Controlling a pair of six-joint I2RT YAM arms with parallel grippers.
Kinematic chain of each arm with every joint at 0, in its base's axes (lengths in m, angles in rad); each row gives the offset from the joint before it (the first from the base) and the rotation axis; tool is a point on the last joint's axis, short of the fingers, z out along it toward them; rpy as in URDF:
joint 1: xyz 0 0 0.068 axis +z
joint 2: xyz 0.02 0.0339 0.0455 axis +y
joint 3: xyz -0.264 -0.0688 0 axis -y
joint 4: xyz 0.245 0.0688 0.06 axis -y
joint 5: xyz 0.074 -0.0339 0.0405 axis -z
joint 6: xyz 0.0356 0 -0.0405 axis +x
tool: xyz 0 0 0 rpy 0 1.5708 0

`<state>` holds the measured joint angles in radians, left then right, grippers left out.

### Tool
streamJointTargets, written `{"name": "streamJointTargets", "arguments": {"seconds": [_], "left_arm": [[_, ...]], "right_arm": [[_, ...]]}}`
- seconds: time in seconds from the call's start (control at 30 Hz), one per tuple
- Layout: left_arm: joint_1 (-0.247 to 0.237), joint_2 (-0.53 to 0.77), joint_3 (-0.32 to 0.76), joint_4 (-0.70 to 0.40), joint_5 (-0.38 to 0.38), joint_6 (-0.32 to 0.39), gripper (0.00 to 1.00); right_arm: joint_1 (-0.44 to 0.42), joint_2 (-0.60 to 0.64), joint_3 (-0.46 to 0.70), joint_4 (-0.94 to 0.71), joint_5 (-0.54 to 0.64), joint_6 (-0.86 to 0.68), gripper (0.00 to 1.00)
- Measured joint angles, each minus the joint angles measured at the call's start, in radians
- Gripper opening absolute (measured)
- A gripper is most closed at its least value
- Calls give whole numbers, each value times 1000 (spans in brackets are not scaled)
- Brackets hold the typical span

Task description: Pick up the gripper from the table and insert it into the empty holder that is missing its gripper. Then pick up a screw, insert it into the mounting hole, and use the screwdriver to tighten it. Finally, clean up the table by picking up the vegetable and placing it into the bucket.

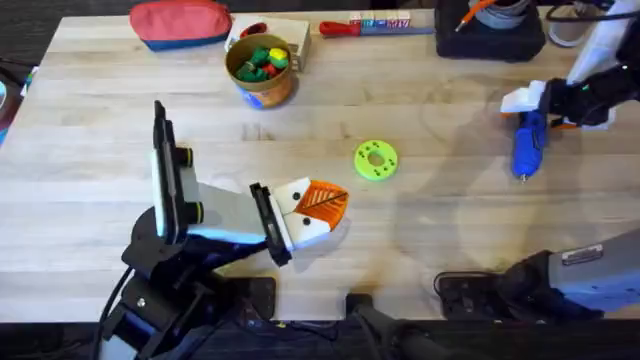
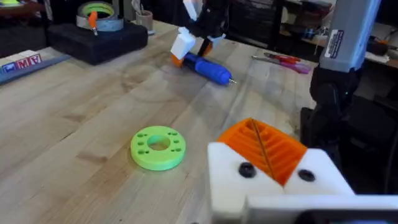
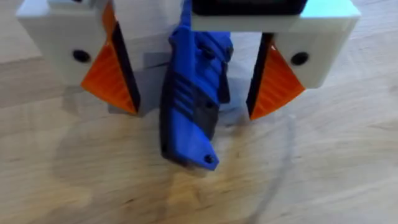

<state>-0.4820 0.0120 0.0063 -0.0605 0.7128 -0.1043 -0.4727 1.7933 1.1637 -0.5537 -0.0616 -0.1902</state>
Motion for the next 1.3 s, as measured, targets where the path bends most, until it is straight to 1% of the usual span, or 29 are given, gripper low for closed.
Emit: {"name": "streamJointTargets", "arguments": {"seconds": [0.1,0.27,0.37,0.43,0.5,0.53,0.6,0.63,0.67,0.8,0.87,1.1,1.17,1.3], "left_arm": [[0,0,0,0,0,0,5],[0,0,0,0,0,0,5],[0,0,0,0,-1,0,5],[0,0,0,0,-2,0,5],[0,0,0,0,-2,0,5],[0,0,0,0,-2,0,5],[0,0,0,0,-2,0,5],[0,0,0,0,-2,0,5],[0,0,0,0,-2,0,5],[0,0,0,0,-2,0,5],[0,0,0,0,-2,0,5],[0,0,0,0,-2,0,5],[0,0,0,0,-2,0,5],[0,0,0,0,-2,0,5]], "right_arm": [[13,15,5,0,16,1,973],[34,24,14,6,27,2,845],[43,26,14,9,31,2,741],[45,26,14,11,30,2,621],[45,27,14,9,30,2,548],[45,26,18,5,31,2,467],[45,27,19,0,31,2,431],[45,27,19,-2,31,2,391],[45,26,19,-1,33,1,321],[45,27,20,-3,39,-2,131],[45,27,23,-6,39,-1,90],[46,12,31,-60,34,2,87],[46,-14,31,-67,34,2,83],[46,-116,31,-67,32,16,75]]}}
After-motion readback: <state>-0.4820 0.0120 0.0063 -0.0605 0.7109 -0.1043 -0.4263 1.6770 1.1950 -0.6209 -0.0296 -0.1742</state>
